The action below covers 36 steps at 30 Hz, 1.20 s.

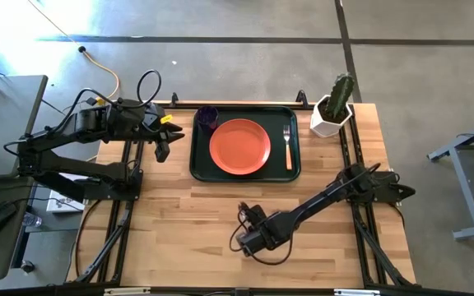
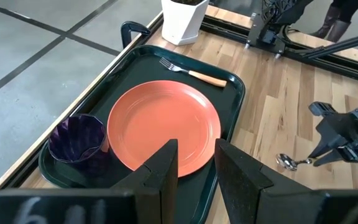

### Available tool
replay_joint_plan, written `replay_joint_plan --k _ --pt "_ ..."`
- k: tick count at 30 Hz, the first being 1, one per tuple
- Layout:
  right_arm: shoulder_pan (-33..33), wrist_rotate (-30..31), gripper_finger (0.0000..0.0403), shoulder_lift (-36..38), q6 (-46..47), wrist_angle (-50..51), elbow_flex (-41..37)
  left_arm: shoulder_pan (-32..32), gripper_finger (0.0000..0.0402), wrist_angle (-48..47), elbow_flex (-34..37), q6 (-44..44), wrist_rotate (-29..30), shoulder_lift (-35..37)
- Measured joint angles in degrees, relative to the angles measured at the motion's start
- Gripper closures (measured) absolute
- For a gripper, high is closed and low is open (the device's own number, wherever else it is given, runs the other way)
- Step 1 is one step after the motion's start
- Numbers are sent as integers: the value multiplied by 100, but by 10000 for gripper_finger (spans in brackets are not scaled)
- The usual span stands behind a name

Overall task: Pick and place plate/cup/fork/spoon on tray
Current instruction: Put the orange spoon on the serving tray

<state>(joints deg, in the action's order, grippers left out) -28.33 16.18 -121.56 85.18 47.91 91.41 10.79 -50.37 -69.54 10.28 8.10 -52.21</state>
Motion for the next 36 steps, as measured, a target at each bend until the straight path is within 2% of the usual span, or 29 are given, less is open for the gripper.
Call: replay_joint_plan --k 7,17,24,36 --pt "100 635 391 15 -146 447 404 -1 307 0 0 -139 -2 0" --pt "376 1600 391 28 -1043 2006 1380 0 307 2 0 -142 -2 0" --pt "733 1918 392 35 -2197 2983 1862 -1 307 2 0 -142 -2 0" --pt "1618 2326 392 39 -3394 4195 1996 0 307 2 0 -140 -2 0"
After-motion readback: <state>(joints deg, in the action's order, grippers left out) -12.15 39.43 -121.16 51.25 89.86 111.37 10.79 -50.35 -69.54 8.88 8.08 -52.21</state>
